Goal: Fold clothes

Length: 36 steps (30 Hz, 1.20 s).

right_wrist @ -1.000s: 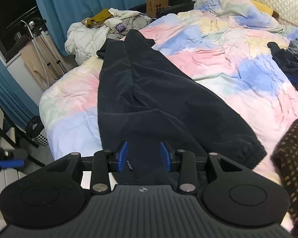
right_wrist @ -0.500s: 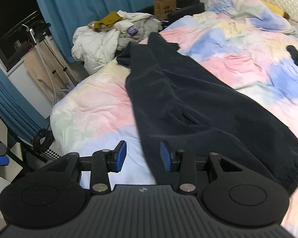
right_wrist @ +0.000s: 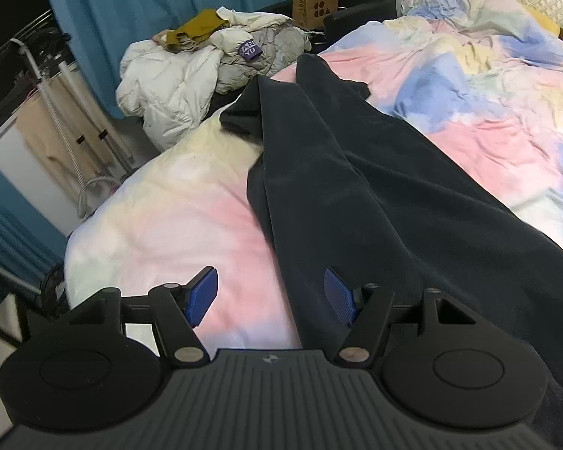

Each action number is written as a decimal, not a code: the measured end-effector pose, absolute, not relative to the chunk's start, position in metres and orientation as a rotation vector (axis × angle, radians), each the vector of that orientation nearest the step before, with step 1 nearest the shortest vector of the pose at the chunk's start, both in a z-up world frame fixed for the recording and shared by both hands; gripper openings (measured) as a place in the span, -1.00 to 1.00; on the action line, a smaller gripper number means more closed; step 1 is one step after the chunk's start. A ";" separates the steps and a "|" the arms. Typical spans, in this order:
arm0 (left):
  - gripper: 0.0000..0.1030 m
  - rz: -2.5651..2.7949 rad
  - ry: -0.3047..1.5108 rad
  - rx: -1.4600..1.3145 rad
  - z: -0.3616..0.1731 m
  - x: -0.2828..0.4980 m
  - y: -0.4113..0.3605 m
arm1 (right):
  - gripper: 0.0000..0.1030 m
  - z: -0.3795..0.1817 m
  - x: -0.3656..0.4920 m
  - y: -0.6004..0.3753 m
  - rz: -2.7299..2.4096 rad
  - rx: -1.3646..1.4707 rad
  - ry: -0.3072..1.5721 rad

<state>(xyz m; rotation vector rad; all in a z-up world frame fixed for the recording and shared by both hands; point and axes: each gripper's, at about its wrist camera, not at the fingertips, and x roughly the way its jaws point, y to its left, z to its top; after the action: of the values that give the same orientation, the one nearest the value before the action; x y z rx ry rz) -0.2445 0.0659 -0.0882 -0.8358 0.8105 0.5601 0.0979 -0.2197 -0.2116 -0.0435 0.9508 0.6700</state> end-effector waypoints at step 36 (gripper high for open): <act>0.60 0.106 0.979 -1.416 -0.290 0.159 0.309 | -0.93 -0.252 0.224 -0.072 0.407 0.062 0.964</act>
<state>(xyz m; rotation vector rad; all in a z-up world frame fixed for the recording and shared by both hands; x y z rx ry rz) 0.1594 0.3091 -0.2901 -1.4160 0.9792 0.1064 0.2245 -0.0723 -0.2516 0.0618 0.9641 0.4067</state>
